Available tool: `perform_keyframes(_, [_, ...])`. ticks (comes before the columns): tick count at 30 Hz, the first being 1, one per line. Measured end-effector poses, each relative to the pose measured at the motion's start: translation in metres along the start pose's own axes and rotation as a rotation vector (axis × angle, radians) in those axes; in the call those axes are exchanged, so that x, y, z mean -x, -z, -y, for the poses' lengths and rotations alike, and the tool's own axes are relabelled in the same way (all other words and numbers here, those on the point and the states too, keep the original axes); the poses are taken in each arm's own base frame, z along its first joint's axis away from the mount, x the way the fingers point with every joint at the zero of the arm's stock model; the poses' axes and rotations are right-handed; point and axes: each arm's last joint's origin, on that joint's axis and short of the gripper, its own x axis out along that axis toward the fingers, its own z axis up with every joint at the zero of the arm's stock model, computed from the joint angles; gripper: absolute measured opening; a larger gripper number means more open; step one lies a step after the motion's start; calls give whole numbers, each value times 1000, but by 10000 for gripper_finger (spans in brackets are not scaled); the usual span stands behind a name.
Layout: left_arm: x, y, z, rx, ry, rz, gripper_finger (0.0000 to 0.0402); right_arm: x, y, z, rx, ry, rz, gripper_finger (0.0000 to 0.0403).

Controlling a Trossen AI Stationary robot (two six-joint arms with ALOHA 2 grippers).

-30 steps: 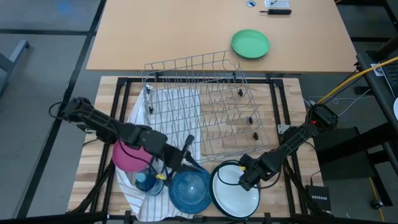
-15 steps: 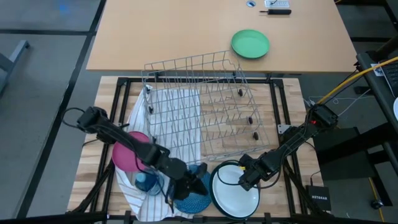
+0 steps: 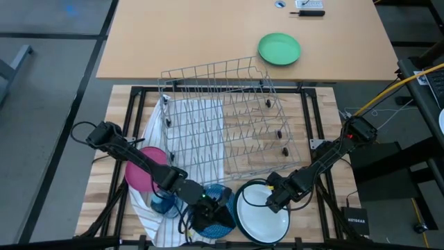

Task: Sort dishes
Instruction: Put the white plate into the dish rack

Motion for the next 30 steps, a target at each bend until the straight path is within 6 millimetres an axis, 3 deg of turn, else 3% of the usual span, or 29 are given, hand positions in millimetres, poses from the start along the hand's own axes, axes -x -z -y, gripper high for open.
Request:
perform_keyframes(9, [-18, 42, 2, 140, 8, -106, 29, 0, -1, -5, 2, -57, 14, 7])
perform_keyframes(13, [-25, 51, 9, 174, 25, -130, 30, 0, -1, -7, 3, -68, 16, 7])
perform_keyframes(25, [-25, 53, 16, 248, 65, -157, 106, 0, -1, -6, 1, -64, 18, 7])
perform_keyframes(30, [-25, 49, 21, 240, 81, -154, 117, 0, -1, -6, 1, -63, 19, 7])
